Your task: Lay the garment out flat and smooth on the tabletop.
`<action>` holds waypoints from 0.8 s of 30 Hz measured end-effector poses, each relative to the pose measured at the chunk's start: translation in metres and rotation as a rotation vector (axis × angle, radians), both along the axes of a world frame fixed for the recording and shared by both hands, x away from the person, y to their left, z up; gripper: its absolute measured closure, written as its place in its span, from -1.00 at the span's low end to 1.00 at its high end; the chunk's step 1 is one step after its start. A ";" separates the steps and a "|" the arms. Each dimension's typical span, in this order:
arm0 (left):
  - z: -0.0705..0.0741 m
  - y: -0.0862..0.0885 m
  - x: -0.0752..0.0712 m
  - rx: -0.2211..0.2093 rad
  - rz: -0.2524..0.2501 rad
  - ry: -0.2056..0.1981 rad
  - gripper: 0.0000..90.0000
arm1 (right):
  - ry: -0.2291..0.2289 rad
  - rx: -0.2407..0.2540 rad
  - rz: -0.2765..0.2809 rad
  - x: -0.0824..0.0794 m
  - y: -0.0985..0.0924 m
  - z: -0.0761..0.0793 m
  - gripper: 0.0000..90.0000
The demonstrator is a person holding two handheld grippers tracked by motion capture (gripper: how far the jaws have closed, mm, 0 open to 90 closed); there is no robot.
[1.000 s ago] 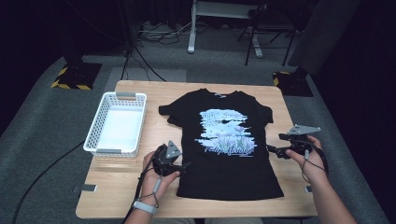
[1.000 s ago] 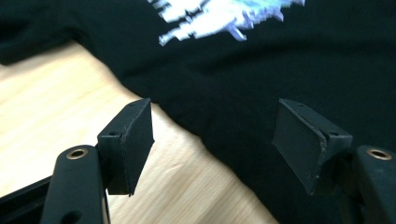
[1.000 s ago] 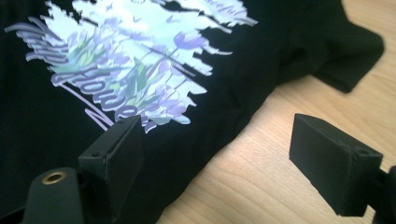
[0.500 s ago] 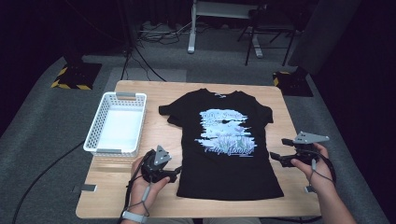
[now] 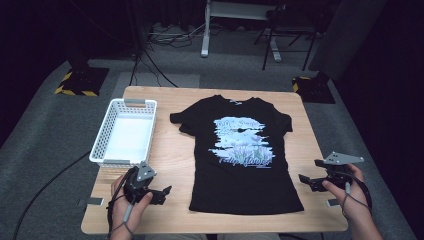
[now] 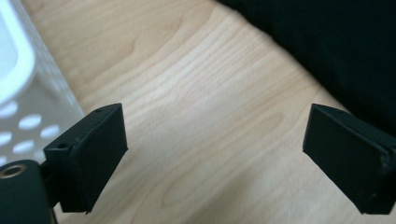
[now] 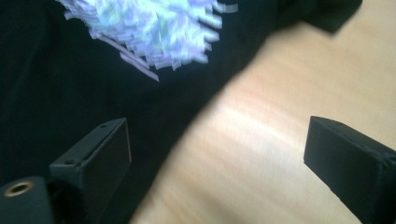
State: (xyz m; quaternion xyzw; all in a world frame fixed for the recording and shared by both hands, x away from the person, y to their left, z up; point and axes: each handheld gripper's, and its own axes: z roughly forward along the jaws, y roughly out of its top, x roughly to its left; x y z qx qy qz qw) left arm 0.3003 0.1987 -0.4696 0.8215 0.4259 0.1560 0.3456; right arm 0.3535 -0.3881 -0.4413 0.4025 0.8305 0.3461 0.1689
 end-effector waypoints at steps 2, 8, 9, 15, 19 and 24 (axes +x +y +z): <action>-0.002 0.005 -0.002 0.007 0.009 0.003 -0.89 | 0.023 -0.016 -0.009 -0.002 -0.004 -0.006 -0.86; -0.013 0.012 -0.003 0.028 0.014 0.039 -0.91 | 0.042 -0.022 -0.040 -0.011 -0.013 -0.021 -0.88; -0.013 0.012 -0.003 0.028 0.014 0.039 -0.91 | 0.045 -0.021 -0.043 -0.012 -0.015 -0.024 -0.88; -0.031 0.018 0.000 0.016 0.020 0.057 -0.91 | 0.056 -0.031 -0.097 -0.022 -0.022 -0.047 -0.88; -0.040 0.022 -0.001 0.027 0.008 0.006 -0.97 | 0.038 -0.031 -0.134 -0.026 -0.023 -0.063 -0.99; -0.040 0.023 -0.002 0.037 0.006 0.006 -1.00 | 0.005 -0.004 -0.138 -0.031 -0.025 -0.066 -1.00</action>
